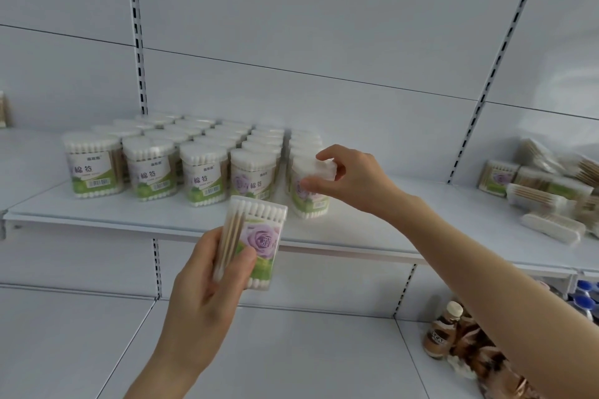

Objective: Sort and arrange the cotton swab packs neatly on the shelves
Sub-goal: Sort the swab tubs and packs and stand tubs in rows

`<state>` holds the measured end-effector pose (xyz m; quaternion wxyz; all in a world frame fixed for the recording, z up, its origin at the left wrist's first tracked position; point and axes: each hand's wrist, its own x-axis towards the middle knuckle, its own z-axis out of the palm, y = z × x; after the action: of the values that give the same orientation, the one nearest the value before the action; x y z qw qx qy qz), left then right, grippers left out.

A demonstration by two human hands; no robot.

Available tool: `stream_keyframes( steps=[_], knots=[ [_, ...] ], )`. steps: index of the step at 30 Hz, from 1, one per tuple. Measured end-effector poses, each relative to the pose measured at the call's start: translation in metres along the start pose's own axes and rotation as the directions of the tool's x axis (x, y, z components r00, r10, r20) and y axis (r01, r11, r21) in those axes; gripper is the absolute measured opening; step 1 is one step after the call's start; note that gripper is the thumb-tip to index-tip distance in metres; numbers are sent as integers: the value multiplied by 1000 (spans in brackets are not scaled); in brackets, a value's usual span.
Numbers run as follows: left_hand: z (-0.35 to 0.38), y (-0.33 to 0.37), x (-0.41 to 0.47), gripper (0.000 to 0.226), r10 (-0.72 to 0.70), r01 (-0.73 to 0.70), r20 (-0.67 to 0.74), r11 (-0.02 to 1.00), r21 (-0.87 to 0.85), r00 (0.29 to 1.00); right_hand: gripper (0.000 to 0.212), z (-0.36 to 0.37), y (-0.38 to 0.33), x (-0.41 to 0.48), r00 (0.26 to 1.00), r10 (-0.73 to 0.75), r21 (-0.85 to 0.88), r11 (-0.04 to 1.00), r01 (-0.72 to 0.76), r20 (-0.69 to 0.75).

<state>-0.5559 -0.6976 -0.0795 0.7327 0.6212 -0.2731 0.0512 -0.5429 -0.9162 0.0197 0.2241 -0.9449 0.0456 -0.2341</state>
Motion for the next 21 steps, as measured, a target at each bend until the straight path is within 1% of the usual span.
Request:
stream_keyframes(
  steps=[3, 10, 14, 21],
  knots=[
    [2, 0, 0, 35, -4, 4, 10, 1000, -17, 1000, 59, 1, -1, -1, 1000, -3, 22, 1000, 3, -1],
    [6, 2, -1, 49, -15, 18, 37, 995, -100, 999, 61, 6, -1, 5, 1000, 17, 36, 999, -17, -1],
    [6, 3, -3, 48, -23, 31, 54, 988, -151, 998, 60, 10, -3, 7, 1000, 20, 87, 996, -20, 0],
    [6, 4, -4, 47, -47, 57, 58, 980, -193, 997, 59, 12, -5, 6, 1000, 28, 83, 996, -28, -1]
  ],
)
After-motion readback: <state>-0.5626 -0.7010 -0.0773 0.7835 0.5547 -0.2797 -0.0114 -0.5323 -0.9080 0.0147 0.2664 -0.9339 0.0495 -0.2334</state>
